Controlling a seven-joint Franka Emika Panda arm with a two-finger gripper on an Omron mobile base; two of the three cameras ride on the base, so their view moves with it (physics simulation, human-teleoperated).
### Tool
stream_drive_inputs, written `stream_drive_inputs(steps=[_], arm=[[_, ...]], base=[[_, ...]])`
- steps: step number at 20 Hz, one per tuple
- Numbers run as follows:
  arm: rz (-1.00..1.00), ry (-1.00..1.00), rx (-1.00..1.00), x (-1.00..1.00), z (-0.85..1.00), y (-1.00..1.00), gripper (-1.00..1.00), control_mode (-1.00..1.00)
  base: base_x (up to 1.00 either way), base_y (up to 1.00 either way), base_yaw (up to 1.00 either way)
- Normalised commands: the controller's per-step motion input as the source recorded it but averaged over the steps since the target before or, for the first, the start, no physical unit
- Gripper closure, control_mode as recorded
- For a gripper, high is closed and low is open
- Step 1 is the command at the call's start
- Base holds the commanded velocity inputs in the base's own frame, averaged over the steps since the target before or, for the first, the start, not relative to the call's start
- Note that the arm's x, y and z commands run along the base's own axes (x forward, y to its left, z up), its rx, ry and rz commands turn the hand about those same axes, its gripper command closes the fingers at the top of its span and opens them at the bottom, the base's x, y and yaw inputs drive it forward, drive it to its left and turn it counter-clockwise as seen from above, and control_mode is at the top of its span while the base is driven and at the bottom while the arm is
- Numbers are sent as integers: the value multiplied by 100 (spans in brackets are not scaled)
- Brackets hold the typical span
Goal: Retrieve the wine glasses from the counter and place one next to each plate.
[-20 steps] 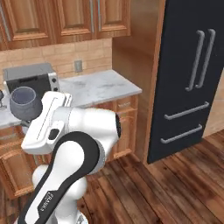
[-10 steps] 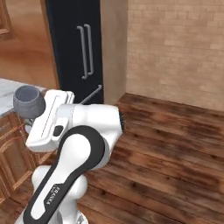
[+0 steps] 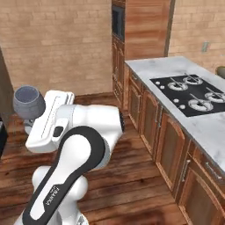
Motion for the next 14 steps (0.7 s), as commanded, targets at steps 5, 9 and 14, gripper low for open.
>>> stream_drive_inputs(steps=[5, 9, 14], arm=[[0, 0, 0, 0, 0, 0, 100, 100], [0, 0, 0, 0, 0, 0, 100, 100], [0, 0, 0, 0, 0, 0, 100, 100]], base=[[0, 2, -100], [0, 2, -100], [58, 6, -71]])
